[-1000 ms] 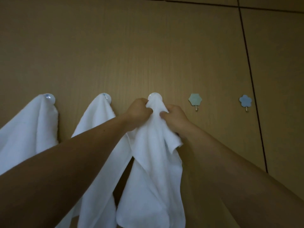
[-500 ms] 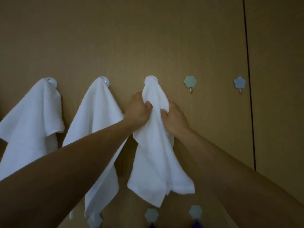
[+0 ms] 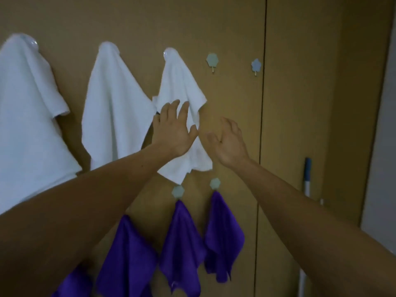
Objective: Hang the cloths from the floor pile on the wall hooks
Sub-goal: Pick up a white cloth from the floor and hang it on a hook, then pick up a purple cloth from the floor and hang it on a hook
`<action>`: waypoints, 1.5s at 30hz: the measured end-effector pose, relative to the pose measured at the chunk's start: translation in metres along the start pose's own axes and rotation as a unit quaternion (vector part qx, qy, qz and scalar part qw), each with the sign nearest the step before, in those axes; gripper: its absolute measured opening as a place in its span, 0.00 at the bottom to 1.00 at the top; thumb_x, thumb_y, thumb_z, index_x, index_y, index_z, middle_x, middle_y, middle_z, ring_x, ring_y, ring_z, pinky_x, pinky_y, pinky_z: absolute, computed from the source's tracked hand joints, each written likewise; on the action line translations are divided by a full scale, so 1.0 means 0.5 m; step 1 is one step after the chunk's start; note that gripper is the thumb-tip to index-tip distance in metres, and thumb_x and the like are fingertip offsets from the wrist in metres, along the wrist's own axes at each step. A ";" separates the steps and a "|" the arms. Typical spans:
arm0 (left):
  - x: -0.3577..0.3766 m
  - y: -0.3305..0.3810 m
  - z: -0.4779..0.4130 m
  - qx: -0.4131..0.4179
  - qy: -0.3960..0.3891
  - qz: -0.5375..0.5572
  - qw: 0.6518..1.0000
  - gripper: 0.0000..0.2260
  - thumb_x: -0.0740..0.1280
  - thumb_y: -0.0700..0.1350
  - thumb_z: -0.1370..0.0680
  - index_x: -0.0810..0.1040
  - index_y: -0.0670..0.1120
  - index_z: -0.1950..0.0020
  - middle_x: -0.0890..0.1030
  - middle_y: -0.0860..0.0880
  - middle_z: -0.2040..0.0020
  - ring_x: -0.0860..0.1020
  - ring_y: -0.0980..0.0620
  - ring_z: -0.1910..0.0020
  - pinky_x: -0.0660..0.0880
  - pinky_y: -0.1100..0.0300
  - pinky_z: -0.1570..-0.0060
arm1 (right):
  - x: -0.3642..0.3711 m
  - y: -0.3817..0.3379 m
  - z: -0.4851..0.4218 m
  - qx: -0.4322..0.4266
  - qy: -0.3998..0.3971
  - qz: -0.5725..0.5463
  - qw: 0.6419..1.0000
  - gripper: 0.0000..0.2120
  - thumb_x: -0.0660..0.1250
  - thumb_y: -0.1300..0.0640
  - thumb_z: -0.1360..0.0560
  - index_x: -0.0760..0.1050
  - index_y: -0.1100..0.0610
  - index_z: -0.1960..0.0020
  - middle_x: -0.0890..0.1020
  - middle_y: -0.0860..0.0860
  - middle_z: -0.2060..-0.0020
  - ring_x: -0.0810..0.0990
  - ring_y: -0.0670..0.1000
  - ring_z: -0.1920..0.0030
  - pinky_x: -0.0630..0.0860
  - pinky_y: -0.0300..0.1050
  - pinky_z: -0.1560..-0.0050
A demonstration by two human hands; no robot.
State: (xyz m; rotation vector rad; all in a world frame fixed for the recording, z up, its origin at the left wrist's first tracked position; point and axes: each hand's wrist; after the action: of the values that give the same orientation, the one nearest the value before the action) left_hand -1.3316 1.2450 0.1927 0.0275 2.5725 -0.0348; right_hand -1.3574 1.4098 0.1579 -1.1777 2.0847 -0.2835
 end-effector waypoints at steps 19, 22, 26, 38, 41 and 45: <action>0.078 0.636 0.814 0.091 -0.449 0.248 0.854 0.29 0.58 0.56 0.22 0.55 0.52 0.23 0.55 0.45 0.23 0.57 0.41 0.26 0.55 0.45 0.31 | -0.451 0.285 1.018 0.422 -0.093 0.208 0.877 0.28 0.58 0.47 0.19 0.57 0.58 0.23 0.61 0.60 0.27 0.58 0.61 0.28 0.56 0.50 0.29; 0.033 0.786 0.970 0.127 -0.473 0.288 0.823 0.26 0.63 0.52 0.23 0.64 0.49 0.26 0.62 0.42 0.26 0.63 0.39 0.29 0.61 0.47 0.31 | -0.540 0.313 1.198 0.486 -0.115 0.217 0.839 0.28 0.59 0.47 0.19 0.58 0.57 0.23 0.61 0.60 0.27 0.59 0.63 0.28 0.58 0.54 0.29; 0.002 0.932 1.152 0.171 -0.568 0.281 0.755 0.27 0.60 0.54 0.22 0.58 0.50 0.24 0.57 0.45 0.23 0.58 0.41 0.26 0.62 0.42 0.31 | -0.614 0.352 1.388 0.541 -0.145 0.224 0.797 0.28 0.59 0.46 0.20 0.58 0.56 0.24 0.62 0.59 0.27 0.59 0.62 0.28 0.59 0.56 0.28; 0.175 1.080 1.601 0.205 -0.698 0.239 0.644 0.26 0.60 0.53 0.21 0.60 0.48 0.24 0.61 0.45 0.25 0.62 0.42 0.29 0.64 0.48 0.34 | -0.532 0.547 1.839 0.704 -0.181 0.145 0.672 0.27 0.65 0.49 0.23 0.64 0.53 0.27 0.66 0.56 0.30 0.65 0.59 0.31 0.66 0.53 0.31; 0.223 1.106 1.771 0.176 -0.732 0.237 0.614 0.26 0.60 0.53 0.21 0.61 0.48 0.25 0.63 0.45 0.26 0.63 0.42 0.30 0.65 0.48 0.35 | -0.467 0.626 1.990 0.754 -0.194 0.123 0.615 0.26 0.64 0.50 0.23 0.64 0.55 0.28 0.68 0.58 0.31 0.67 0.60 0.33 0.67 0.52 0.34; 0.305 1.141 2.006 0.157 -0.765 0.227 0.582 0.26 0.60 0.54 0.21 0.60 0.48 0.25 0.64 0.44 0.26 0.64 0.42 0.30 0.65 0.47 0.35 | -0.373 0.760 2.203 0.786 -0.198 0.099 0.577 0.23 0.63 0.51 0.23 0.65 0.55 0.29 0.70 0.58 0.34 0.70 0.61 0.35 0.70 0.53 0.38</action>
State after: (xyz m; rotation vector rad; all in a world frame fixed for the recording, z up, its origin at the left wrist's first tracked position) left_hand -0.9047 1.7863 -0.7451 0.5344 0.7030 -0.2117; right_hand -0.8005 1.9383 -0.7382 0.1662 0.7774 -1.2594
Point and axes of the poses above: each hand's wrist, its own z-axis away from the middle knuckle, its own x-axis out of the palm, y = z × x
